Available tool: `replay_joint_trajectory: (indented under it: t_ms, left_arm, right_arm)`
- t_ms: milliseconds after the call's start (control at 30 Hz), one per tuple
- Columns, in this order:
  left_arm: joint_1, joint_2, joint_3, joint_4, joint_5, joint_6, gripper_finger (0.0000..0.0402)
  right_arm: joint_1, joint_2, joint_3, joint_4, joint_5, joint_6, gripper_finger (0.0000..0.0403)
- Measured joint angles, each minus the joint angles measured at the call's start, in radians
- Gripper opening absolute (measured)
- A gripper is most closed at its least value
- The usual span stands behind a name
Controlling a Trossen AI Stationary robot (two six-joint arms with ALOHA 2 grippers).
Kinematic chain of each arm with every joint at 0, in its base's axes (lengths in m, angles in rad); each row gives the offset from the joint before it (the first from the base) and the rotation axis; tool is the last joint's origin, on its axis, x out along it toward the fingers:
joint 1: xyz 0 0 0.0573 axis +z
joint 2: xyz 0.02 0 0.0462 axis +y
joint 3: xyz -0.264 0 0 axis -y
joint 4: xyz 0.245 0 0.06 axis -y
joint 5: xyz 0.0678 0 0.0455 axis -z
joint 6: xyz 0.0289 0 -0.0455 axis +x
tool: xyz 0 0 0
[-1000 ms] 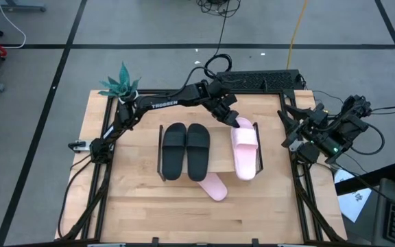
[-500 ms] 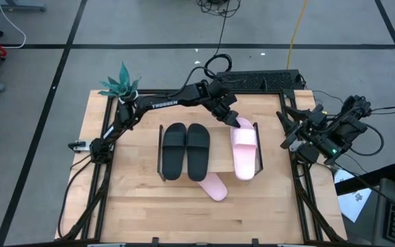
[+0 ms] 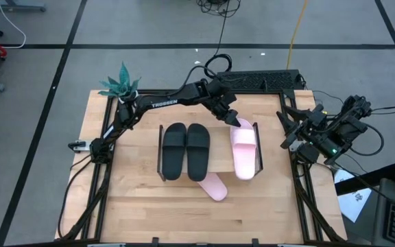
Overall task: Pick and place slides into the shelf
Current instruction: Put the right pink slipper on the shelf
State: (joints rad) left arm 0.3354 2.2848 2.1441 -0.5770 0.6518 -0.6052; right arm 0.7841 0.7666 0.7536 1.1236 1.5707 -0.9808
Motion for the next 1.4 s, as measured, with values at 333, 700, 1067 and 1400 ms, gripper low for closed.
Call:
replay_joint_trajectory:
  t_ms: [333,700,1067,1400]
  left_arm:
    - [0.011,0.0,0.0,-0.003,0.001,0.0,0.0283]
    - [0.039,0.0,0.0,-0.003,0.002,0.003,0.0305]
    - [0.074,0.0,0.0,-0.004,0.006,0.0,0.0306]
    - [0.072,-0.005,0.0,-0.003,0.027,-0.024,0.0306]
  right_arm:
    - [0.0,0.0,0.0,0.0,0.0,0.0,0.0139]
    - [0.0,0.001,0.0,0.0,0.0,0.0,0.0139]
    - [0.0,0.001,0.0,0.0,0.0,0.0,0.0139]
    - [0.0,0.001,0.0,0.0,0.0,0.0,0.0139]
